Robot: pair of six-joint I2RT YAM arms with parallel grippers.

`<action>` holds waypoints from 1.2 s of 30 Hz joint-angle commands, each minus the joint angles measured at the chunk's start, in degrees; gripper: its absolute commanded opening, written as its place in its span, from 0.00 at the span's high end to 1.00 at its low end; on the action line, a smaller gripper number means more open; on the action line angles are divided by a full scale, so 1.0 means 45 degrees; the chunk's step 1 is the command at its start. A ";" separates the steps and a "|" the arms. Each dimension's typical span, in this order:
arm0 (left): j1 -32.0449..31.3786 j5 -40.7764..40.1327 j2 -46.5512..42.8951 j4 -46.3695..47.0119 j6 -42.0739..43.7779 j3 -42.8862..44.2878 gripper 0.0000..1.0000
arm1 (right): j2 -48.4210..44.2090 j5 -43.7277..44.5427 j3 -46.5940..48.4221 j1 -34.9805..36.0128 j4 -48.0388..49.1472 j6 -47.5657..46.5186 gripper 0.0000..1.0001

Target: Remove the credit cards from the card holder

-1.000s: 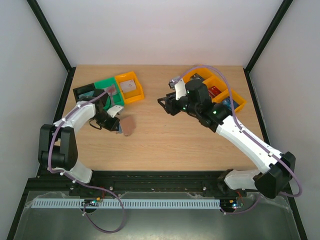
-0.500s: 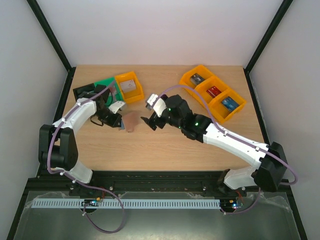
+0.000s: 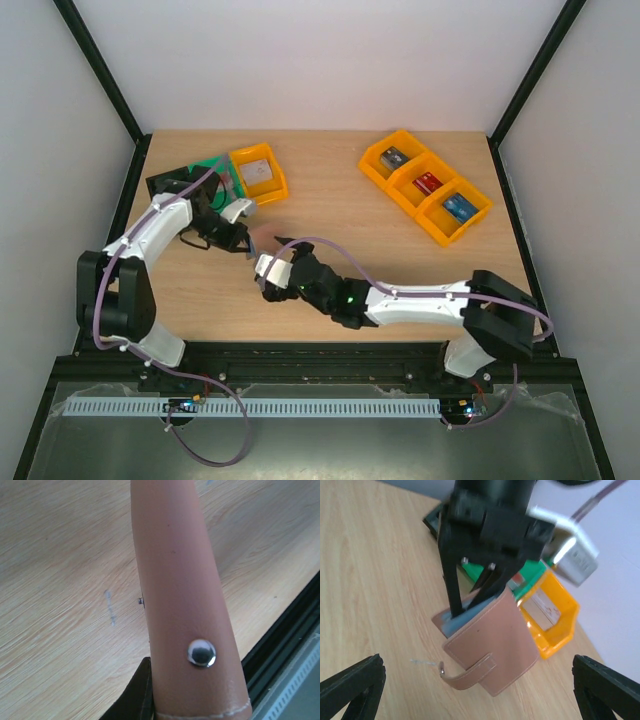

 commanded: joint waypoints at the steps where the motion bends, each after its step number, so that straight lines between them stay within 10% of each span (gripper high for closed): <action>1: -0.0016 0.1505 -0.0678 -0.0704 -0.0172 0.0711 0.98 | 0.0637 0.2548 -0.0187 0.0030 0.2397 -0.0424 0.01; 36: -0.0074 0.0646 -0.2119 -0.0053 -0.0285 -0.0179 0.98 | 0.1373 0.4991 0.1205 -0.0914 0.3214 -0.1146 0.01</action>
